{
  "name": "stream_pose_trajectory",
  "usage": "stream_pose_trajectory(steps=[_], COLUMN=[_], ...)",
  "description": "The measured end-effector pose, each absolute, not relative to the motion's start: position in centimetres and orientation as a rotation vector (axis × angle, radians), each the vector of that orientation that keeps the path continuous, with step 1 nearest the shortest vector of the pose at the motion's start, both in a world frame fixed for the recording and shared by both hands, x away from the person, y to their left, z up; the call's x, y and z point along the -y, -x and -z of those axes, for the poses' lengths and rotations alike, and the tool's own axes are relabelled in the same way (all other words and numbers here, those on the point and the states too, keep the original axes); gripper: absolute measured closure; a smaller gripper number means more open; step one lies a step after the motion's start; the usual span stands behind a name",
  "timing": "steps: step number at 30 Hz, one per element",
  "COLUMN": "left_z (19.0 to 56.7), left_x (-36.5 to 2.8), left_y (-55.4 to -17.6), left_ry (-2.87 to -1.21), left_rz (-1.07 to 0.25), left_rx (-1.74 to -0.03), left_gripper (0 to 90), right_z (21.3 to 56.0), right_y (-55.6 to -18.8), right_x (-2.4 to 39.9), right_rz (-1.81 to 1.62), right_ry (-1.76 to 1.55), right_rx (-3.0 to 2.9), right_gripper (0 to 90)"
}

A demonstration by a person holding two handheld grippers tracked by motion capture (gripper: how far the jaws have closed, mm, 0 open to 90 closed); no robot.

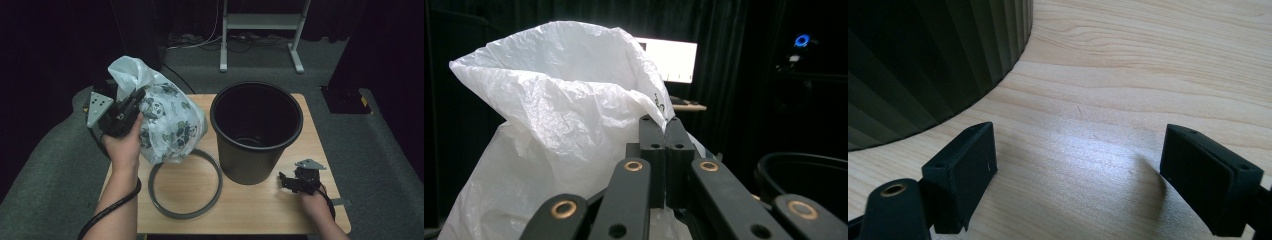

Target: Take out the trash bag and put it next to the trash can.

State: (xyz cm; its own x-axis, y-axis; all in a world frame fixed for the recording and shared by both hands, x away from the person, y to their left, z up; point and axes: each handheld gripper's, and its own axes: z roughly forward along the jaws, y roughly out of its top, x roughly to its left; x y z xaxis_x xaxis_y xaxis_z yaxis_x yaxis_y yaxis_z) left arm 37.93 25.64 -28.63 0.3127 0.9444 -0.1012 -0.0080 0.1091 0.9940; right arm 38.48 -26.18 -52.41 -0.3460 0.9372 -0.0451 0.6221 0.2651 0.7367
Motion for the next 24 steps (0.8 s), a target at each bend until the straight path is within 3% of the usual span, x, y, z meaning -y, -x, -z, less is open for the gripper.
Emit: stream_pose_trajectory(steps=[24], left_z=[32.8], left_x=[-22.0], left_y=[-45.1], left_ry=[-1.216], left_rz=[-0.929], left_rx=[-1.113], left_gripper=[89.0], right_z=[52.4], right_y=[-38.6], right_x=[26.4], right_rz=[-0.899], right_ry=[-1.401], right_rx=[-2.100], right_gripper=[14.8])
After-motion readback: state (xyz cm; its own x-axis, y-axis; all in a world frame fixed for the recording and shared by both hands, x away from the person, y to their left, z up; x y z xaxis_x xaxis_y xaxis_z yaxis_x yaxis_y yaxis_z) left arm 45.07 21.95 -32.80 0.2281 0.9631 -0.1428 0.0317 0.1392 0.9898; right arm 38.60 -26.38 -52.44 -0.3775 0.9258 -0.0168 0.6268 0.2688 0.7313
